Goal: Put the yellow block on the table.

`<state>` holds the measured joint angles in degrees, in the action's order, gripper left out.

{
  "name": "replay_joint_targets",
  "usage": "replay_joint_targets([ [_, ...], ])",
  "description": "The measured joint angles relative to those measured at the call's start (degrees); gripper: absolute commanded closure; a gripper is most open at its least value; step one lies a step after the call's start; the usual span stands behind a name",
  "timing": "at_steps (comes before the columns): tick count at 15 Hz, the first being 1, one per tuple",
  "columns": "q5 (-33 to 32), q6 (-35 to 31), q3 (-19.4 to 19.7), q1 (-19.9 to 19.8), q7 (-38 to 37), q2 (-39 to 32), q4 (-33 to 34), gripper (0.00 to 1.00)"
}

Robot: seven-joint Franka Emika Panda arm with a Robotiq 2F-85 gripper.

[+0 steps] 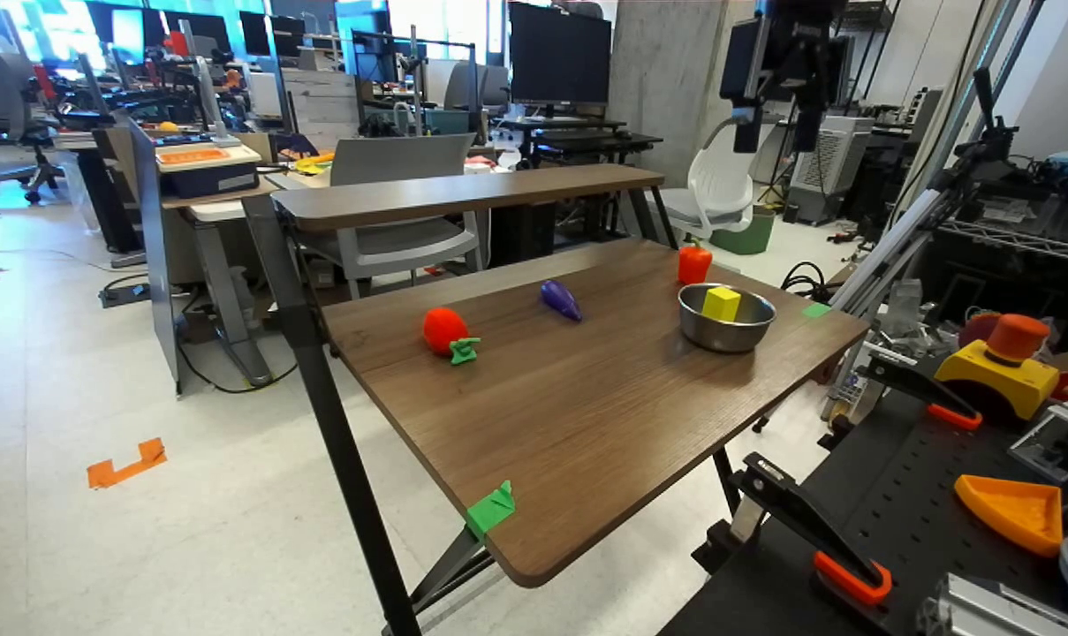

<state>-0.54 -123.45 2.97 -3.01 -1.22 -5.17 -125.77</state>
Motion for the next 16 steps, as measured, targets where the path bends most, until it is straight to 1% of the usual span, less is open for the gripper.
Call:
replay_joint_targets([
  [6, -0.47, -7.05, 0.23, -0.1, -0.01, -8.57, 2.28, 0.0],
  [10, -0.69, -10.36, 0.54, -0.1, -0.57, -13.86, 4.4, 0.0],
  [16, -1.62, -11.1, 1.23, -0.09, -2.17, -20.16, 8.21, 0.0],
])
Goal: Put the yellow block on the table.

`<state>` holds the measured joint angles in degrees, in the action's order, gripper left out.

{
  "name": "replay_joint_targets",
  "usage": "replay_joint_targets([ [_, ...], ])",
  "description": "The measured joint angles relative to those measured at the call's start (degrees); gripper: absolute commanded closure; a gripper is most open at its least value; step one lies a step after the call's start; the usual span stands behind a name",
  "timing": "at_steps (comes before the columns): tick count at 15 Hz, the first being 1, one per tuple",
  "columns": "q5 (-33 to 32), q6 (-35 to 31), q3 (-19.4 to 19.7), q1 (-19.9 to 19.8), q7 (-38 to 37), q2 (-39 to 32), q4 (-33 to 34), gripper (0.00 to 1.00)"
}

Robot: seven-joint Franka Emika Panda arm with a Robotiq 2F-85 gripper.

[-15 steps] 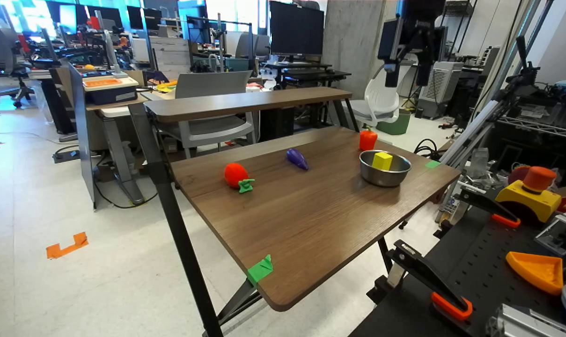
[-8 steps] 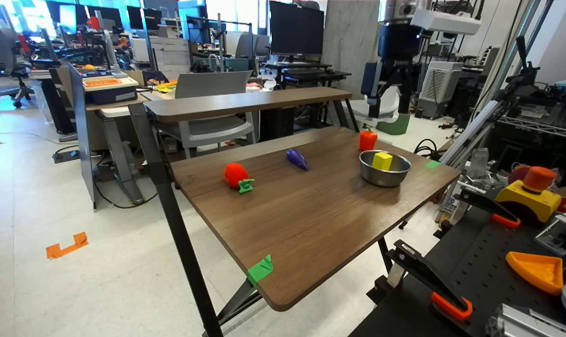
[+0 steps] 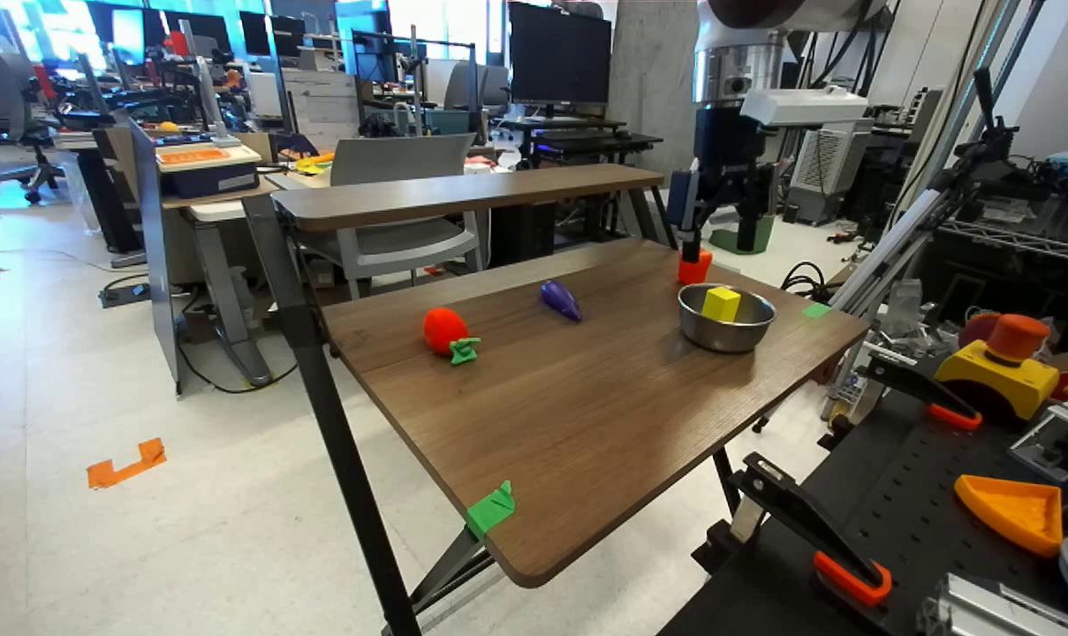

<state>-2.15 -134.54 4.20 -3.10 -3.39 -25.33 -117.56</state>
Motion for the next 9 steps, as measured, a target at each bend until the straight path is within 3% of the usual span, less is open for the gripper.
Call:
replay_joint_targets([
  [9, -1.31, 0.06, 0.54, 0.16, -0.68, -5.14, 2.56, 0.0],
])
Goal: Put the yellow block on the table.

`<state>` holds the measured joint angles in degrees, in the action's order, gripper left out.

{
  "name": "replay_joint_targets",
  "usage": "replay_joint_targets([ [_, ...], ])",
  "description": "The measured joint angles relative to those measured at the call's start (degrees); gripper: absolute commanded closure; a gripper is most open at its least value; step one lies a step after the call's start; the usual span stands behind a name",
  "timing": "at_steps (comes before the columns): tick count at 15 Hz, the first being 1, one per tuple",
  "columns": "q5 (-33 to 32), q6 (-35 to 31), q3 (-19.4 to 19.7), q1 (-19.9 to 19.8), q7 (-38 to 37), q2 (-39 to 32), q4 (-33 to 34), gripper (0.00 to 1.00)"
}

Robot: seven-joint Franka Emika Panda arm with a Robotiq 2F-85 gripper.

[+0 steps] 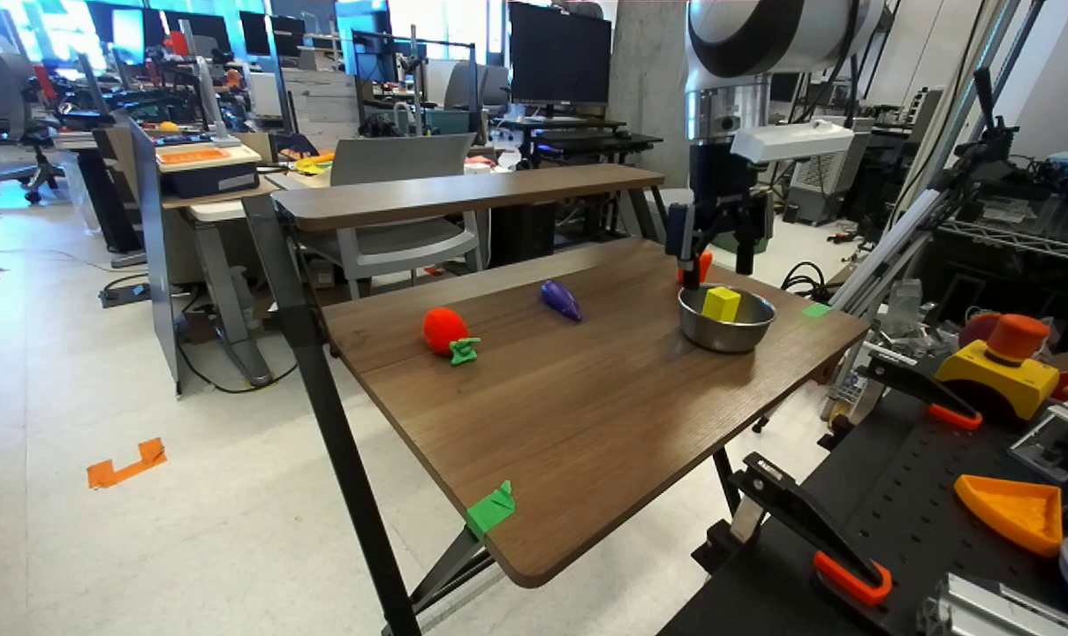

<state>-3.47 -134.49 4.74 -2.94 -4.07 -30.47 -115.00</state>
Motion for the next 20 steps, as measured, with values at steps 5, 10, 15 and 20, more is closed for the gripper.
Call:
replay_joint_targets([
  [5, -0.55, 0.06, 0.0, 0.45, -0.14, -1.38, 0.57, 0.25],
  [10, -0.6, 0.11, 0.0, 0.5, -0.14, -1.49, 0.68, 0.61],
  [15, -0.6, 0.47, 0.0, 0.52, -0.14, -1.45, 0.74, 0.91],
  [20, -0.44, 3.04, -0.03, 0.49, -0.11, 0.29, 0.85, 0.91],
])
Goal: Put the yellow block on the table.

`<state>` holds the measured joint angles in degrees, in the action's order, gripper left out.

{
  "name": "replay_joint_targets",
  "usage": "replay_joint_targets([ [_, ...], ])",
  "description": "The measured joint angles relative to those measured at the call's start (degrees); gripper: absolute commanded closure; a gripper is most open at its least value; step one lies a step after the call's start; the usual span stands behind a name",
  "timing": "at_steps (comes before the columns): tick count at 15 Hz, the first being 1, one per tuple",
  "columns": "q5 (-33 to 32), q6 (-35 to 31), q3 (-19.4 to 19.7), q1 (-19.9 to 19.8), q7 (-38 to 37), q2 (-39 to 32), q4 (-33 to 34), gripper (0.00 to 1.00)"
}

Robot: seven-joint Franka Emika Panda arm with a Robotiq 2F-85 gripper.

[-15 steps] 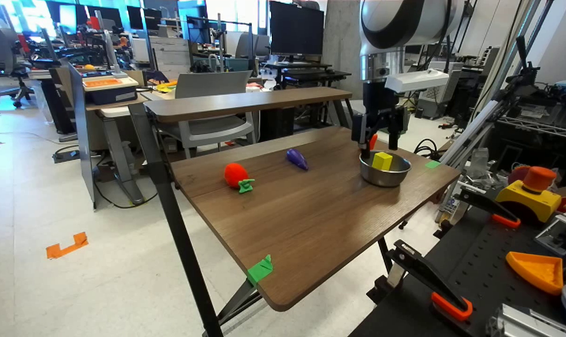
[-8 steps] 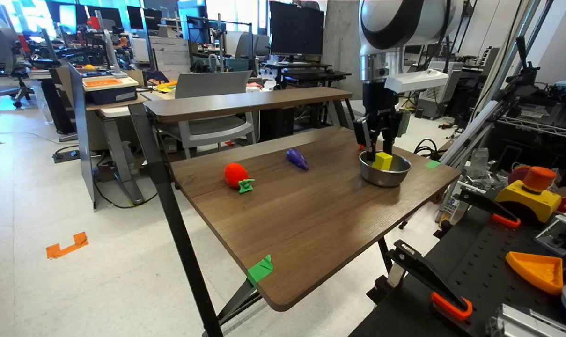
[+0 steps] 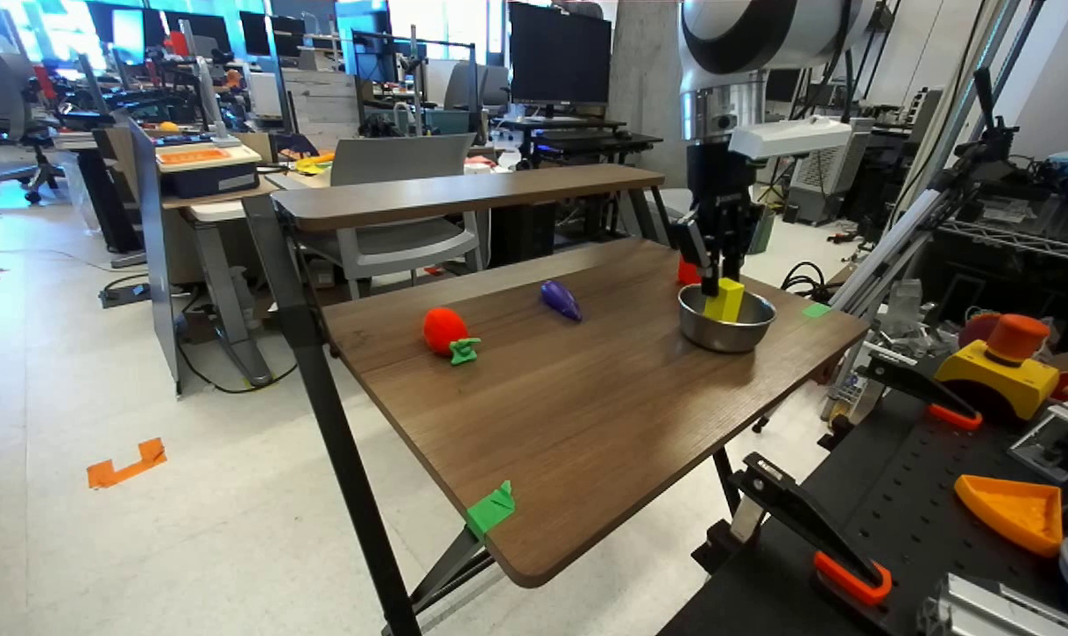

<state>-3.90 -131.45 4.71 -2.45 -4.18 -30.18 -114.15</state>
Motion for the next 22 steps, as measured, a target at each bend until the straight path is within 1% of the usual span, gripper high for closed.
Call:
replay_joint_targets([
  [2, 0.0, 1.63, -0.12, 0.02, 0.05, 3.22, -0.95, 0.91],
  [5, 0.0, 3.4, -1.11, 0.42, 0.24, 10.14, -3.4, 0.91],
  [8, 1.01, 3.35, -3.63, 2.24, 0.17, 15.53, -5.01, 0.91],
  [10, 2.42, 3.22, -5.81, 4.13, -0.25, 16.95, -5.08, 0.91],
  [13, 3.75, 2.9, -8.48, 7.2, -1.56, 16.3, -4.64, 0.91],
  [16, 3.84, 0.97, -9.73, 9.38, -2.36, 13.44, -4.2, 0.91],
  [19, 3.38, 0.17, -9.76, 10.0, -2.36, 8.95, -2.77, 0.91],
  [22, 1.71, 0.15, -8.85, 10.0, -2.41, 3.69, -0.27, 0.91],
])
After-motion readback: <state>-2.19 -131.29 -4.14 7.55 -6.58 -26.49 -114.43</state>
